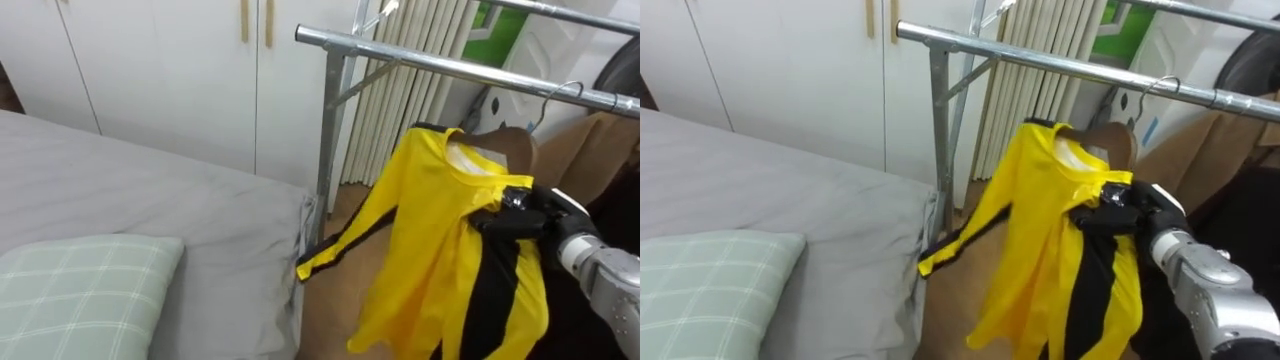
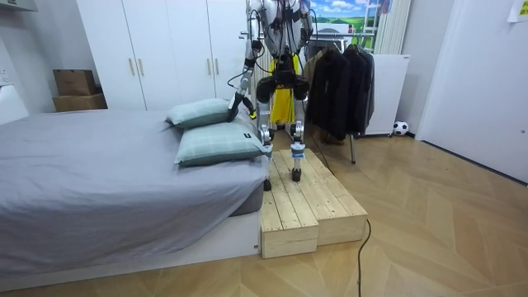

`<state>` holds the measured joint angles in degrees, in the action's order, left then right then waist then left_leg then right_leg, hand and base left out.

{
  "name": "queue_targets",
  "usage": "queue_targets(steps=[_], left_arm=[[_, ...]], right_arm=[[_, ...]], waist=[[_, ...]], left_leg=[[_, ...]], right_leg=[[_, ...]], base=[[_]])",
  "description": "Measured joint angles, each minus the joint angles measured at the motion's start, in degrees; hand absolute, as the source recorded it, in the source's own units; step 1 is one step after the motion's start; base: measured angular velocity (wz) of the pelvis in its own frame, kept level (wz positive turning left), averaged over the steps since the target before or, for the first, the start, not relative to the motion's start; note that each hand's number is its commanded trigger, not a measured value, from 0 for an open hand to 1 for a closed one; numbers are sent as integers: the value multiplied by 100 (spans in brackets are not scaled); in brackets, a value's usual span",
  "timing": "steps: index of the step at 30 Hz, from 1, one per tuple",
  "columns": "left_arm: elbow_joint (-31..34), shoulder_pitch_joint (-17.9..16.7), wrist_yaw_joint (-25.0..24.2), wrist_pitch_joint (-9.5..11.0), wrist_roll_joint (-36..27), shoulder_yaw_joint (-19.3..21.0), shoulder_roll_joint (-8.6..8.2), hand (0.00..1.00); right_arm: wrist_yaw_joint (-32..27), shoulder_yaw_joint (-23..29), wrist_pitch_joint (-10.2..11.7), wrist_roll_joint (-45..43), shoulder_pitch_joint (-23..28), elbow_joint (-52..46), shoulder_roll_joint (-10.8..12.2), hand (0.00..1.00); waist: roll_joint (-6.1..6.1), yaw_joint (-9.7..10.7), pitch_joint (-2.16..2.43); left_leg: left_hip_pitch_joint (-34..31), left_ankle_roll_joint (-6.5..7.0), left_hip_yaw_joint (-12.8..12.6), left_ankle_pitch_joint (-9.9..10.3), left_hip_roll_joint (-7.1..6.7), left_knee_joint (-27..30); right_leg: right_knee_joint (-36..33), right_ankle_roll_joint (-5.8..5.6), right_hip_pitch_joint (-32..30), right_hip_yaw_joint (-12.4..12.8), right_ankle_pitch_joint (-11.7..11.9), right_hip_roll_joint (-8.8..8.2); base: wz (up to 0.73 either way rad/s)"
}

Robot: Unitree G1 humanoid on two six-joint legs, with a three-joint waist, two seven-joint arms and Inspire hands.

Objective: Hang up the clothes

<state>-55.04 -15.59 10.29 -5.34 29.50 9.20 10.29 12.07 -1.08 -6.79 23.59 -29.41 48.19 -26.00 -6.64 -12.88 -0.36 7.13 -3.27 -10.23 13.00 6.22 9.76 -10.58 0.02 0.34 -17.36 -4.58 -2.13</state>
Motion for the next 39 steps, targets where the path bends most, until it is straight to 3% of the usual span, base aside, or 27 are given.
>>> queue_targets(steps=[9,19,25,31,39], left_arm=[[-14,-37,-185,55,-7,200,5,0],[-13,-62,-338,149,-6,430,56,0],[43,-78,-304,153,-50,426,72,0],[208,-159,-305,146,-60,411,123,0],[220,-159,-439,256,-57,413,218,0]], right_arm=[[179,7,-7,117,-128,544,-228,100],[249,9,-29,103,-182,733,-391,100],[317,-22,-44,-309,-210,733,-613,100],[313,-213,-96,-403,-365,733,-634,100],[359,-228,-141,-956,-571,734,-772,100]], waist=[[-9,-14,-2],[-132,-49,20],[-194,-100,44],[-274,-103,48],[-282,-132,43]], left_leg=[[28,-10,38,-8,3,-4],[30,-12,85,-9,0,-4],[53,-17,136,-14,0,0],[55,-30,168,-44,0,0],[62,-32,227,-62,-8,11]], right_leg=[[-27,12,-6,-56,-49,-6],[-7,12,4,-67,-52,-1],[-9,12,65,-105,-54,-5],[-25,16,81,-139,-56,-16],[-131,44,77,-181,-109,-46]], base=[[1],[0],[4],[2],[3]])
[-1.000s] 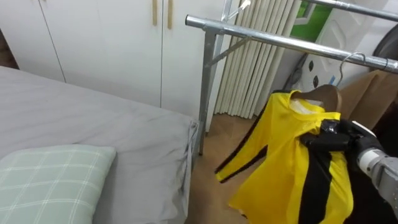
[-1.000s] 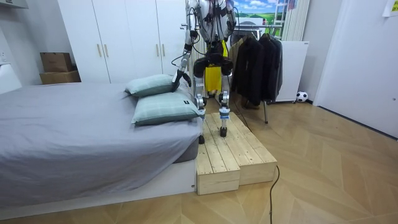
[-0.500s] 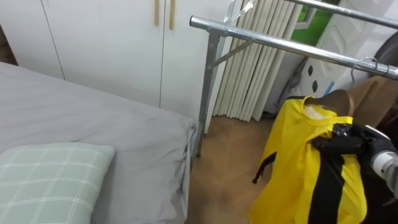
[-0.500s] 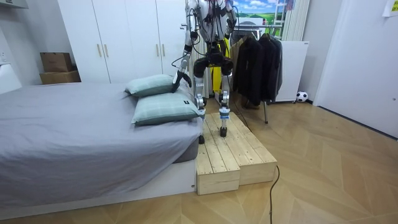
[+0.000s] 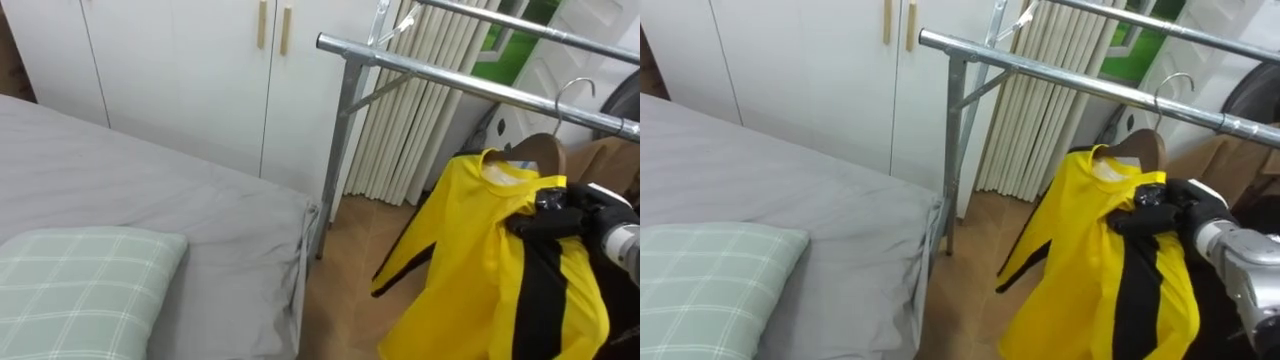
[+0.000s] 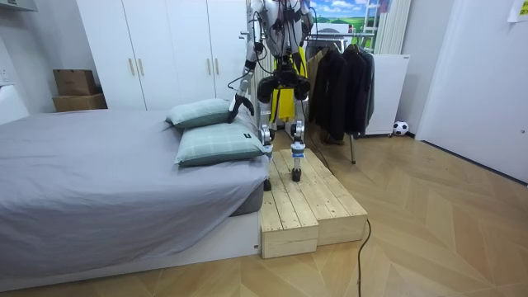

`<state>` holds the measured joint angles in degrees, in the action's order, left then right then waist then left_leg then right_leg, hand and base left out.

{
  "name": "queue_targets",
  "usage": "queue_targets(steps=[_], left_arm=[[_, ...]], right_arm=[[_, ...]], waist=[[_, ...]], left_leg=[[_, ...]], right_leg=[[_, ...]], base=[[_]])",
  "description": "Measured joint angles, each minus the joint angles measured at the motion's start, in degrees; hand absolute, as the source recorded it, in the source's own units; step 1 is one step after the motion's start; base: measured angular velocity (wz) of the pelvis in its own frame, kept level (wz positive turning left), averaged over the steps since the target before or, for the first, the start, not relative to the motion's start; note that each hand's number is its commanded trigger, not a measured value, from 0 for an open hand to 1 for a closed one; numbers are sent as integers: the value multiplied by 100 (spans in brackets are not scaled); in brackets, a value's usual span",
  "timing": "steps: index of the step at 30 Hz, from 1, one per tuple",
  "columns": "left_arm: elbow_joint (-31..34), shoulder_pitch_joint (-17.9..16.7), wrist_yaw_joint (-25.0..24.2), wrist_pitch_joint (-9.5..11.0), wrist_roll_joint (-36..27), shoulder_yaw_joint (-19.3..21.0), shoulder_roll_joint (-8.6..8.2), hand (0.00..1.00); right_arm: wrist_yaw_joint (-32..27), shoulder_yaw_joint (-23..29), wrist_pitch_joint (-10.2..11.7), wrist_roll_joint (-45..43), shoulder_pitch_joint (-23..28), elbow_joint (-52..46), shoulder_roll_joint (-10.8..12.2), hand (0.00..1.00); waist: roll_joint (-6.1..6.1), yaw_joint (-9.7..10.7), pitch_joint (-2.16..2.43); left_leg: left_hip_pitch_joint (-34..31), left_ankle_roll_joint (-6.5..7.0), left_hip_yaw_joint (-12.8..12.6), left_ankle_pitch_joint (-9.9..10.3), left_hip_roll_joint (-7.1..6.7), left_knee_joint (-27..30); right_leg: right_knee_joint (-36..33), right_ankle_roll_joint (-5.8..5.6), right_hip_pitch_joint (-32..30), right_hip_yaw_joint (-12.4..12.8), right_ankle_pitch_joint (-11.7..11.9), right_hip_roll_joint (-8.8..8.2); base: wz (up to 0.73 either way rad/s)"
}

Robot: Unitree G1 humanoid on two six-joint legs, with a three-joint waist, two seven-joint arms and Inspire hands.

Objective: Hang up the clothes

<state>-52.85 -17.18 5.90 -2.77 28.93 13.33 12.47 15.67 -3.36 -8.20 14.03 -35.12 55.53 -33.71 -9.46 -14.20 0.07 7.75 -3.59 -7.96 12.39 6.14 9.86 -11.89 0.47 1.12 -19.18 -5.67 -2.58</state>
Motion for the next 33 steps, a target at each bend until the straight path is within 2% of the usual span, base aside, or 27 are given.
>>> queue_targets(steps=[8,26,33], left_arm=[[0,-1,-46,82,-2,8,121,0],[3,-27,-54,233,-1,-45,188,0],[71,-34,-168,212,40,-38,196,0]], right_arm=[[45,-1,2,-267,-110,0,-271,100],[147,-58,10,-297,-103,0,-273,100],[390,-52,11,-302,-94,-1,-274,100]], waist=[[-68,-18,-17],[-50,-10,-45],[0,-9,-29]], left_leg=[[-9,-38,75,-22,15,-20],[-9,-51,335,-29,-2,-2],[-39,-55,356,-26,0,28]], right_leg=[[-106,22,-5,-126,-150,-20],[-149,17,87,-296,-206,-57],[-116,14,98,-314,-208,-52]], base=[[7],[6],[1]])
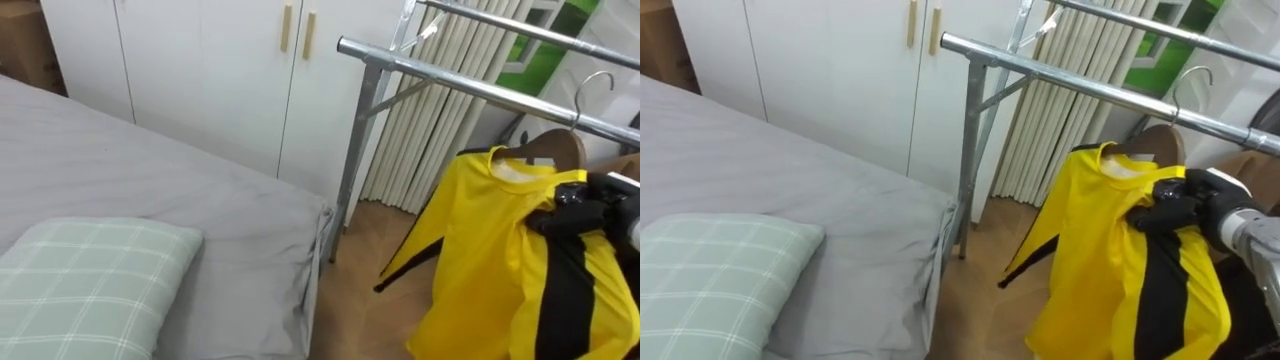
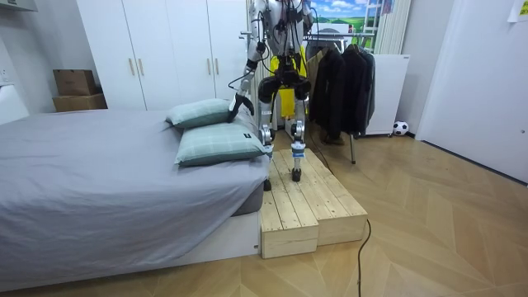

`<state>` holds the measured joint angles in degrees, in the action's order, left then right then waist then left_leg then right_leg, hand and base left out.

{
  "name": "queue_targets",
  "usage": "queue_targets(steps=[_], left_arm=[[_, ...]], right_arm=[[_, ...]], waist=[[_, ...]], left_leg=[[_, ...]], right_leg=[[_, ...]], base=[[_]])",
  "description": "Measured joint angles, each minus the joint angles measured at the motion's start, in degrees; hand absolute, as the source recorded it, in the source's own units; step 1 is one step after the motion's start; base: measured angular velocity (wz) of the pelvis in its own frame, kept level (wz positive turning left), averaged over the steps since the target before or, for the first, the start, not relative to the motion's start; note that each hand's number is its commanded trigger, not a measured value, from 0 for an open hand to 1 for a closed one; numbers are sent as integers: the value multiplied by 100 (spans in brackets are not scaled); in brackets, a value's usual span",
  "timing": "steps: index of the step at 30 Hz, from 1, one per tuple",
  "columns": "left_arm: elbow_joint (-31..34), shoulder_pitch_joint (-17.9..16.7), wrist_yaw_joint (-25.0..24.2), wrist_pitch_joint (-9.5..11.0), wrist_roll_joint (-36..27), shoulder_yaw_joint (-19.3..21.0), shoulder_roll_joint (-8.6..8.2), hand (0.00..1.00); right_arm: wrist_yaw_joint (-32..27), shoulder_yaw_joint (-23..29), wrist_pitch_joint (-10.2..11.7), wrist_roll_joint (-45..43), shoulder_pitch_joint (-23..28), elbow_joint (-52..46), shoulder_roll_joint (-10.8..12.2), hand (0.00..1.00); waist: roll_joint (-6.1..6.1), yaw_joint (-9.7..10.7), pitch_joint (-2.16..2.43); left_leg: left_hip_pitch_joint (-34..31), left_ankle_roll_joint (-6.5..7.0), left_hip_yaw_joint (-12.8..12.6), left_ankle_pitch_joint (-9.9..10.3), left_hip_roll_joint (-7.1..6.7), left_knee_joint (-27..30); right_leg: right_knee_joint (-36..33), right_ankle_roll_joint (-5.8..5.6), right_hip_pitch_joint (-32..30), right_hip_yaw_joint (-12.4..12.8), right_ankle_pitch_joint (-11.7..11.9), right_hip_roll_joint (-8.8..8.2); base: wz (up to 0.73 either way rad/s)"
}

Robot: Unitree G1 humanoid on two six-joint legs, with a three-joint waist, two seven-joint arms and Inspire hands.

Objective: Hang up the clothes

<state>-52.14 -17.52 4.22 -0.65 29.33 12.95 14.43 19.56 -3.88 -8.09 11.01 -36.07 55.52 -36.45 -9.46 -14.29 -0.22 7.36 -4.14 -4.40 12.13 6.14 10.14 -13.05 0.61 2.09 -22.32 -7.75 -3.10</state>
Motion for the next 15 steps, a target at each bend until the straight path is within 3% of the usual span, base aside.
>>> queue_targets(steps=[3,6,9,11,15], left_arm=[[-1,-3,-98,0,-39,-5,9,0],[-14,-11,-242,1,-33,-10,11,0],[-63,16,-402,39,-48,-12,11,0],[-60,18,-496,97,-39,-11,5,0],[-92,30,-509,189,-38,-8,19,0]], right_arm=[[72,0,62,0,25,0,1,100],[90,4,129,-65,84,0,-1,100],[124,8,179,-367,177,0,-7,100],[116,9,186,-368,188,4,-77,100],[138,10,224,-367,195,4,-136,100]], waist=[[69,3,3],[103,27,1],[182,87,-10],[265,130,-12],[255,121,-1]], left_leg=[[5,-7,2,8,-5,51],[-18,26,57,27,-80,157],[-17,97,126,198,-173,449],[-189,165,165,413,-216,734],[-329,306,124,548,-295,993]], right_leg=[[-49,-3,15,-17,-9,-28],[-282,-30,-18,-109,-143,-203],[-685,-77,-18,-132,-303,-352],[-947,-130,-105,-135,-349,-452],[-1295,-192,-290,-107,-306,-614]], base=[[1],[14],[13],[8],[-5]])
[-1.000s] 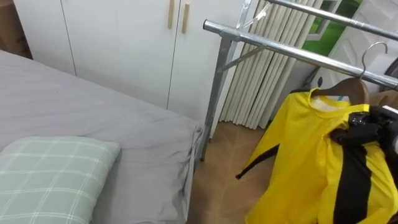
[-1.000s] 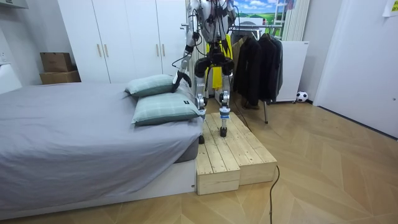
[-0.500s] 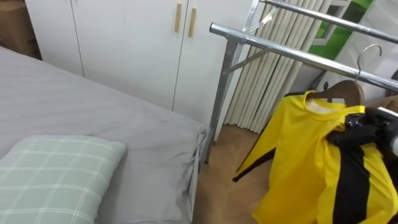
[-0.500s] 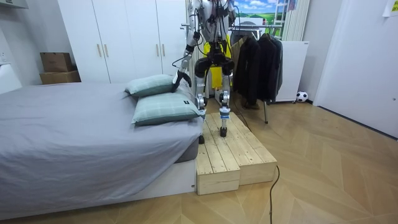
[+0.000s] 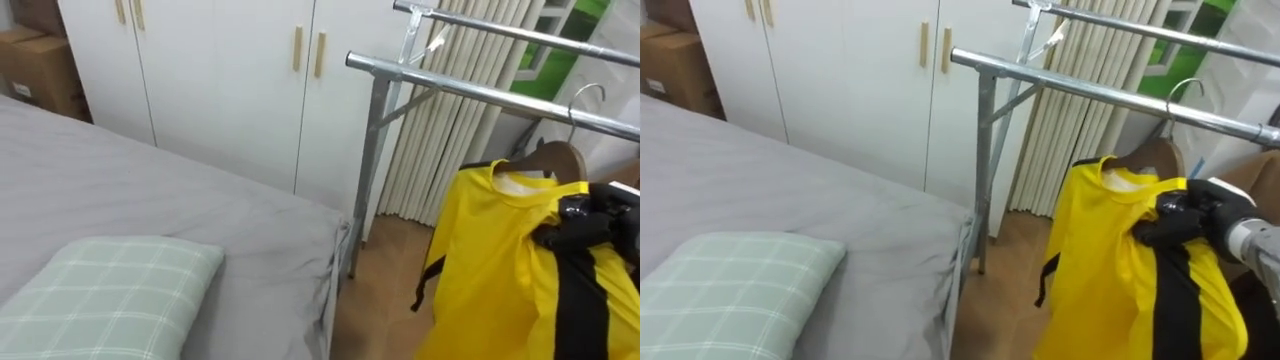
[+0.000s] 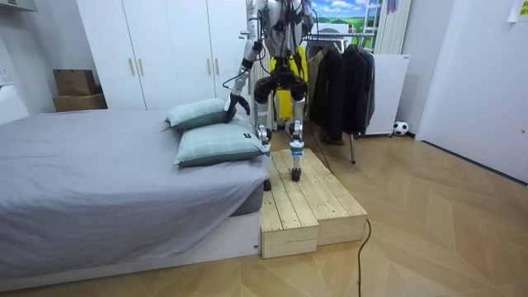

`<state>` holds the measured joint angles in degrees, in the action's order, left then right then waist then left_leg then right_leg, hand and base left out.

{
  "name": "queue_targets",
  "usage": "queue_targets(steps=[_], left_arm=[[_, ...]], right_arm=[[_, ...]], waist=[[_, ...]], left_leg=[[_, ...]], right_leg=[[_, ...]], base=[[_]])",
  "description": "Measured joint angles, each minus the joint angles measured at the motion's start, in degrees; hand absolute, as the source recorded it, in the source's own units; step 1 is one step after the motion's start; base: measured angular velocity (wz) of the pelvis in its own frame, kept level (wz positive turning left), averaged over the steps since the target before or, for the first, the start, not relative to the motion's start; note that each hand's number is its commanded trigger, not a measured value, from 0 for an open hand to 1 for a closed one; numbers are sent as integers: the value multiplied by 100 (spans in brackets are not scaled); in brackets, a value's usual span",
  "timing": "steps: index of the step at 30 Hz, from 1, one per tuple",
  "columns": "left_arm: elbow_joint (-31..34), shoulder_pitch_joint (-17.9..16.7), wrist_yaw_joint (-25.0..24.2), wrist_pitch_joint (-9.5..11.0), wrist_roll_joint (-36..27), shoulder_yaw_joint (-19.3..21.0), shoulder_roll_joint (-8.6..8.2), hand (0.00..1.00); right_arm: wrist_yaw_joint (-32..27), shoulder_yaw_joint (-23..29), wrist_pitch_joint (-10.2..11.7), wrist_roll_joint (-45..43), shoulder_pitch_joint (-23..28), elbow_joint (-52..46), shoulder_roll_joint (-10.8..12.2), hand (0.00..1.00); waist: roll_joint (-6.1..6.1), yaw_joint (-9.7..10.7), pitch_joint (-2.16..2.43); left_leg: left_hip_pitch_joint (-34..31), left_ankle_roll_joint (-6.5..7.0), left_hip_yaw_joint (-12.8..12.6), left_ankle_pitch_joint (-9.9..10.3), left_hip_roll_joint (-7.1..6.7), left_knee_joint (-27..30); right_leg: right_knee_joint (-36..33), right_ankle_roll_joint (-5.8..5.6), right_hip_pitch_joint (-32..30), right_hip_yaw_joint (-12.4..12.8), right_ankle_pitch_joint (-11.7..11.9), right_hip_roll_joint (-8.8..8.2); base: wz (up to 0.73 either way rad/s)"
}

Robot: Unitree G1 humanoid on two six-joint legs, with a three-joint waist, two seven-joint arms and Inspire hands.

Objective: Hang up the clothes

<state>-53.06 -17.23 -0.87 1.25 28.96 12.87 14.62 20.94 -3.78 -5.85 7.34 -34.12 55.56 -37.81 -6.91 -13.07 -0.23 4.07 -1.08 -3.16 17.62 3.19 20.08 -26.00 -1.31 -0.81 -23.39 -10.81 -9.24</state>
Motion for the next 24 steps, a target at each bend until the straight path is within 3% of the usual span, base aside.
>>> queue_targets(steps=[4,8,10,12,16,18,19,24], left_arm=[[-94,15,-11,108,-8,8,56,0],[-209,140,33,146,-48,19,70,0],[-231,225,41,185,-83,10,72,0],[-199,328,65,189,-130,-31,73,0],[-211,388,198,231,-131,-100,79,0],[-198,362,203,242,-130,-105,77,0],[-198,365,208,241,-124,-117,76,0],[-154,178,347,160,-119,-44,82,0]], right_arm=[[54,1,36,-49,17,-4,-79,100],[44,67,123,-39,120,-27,-162,100],[35,68,125,-39,132,-68,-237,100],[25,92,130,29,276,-73,-354,100],[-26,108,161,159,316,-72,-371,100],[-34,115,215,140,415,-143,-378,100],[-35,118,225,130,510,-311,-414,100],[-36,256,238,161,697,-682,-540,100]], waist=[[-95,36,36],[-143,61,70],[-52,80,30],[-38,216,36],[27,344,30],[95,344,67],[135,346,56],[264,339,113]], left_leg=[[-103,14,20,115,11,224],[-386,13,177,165,58,484],[-556,6,337,214,111,650],[-780,5,587,213,98,826],[-986,-49,835,239,117,1049],[-970,-78,914,257,132,1066],[-947,-89,967,260,137,1071],[-879,-172,1076,207,107,927]], right_leg=[[-60,-28,-25,-10,61,-10],[345,-33,56,-59,119,140],[324,-25,19,-59,215,203],[340,-32,-22,118,219,272],[755,-47,197,65,217,441],[929,-65,324,57,206,520],[952,-76,377,61,194,545],[930,-55,436,3,-17,539]], base=[[3],[12],[33],[54],[36],[22],[16],[15]])
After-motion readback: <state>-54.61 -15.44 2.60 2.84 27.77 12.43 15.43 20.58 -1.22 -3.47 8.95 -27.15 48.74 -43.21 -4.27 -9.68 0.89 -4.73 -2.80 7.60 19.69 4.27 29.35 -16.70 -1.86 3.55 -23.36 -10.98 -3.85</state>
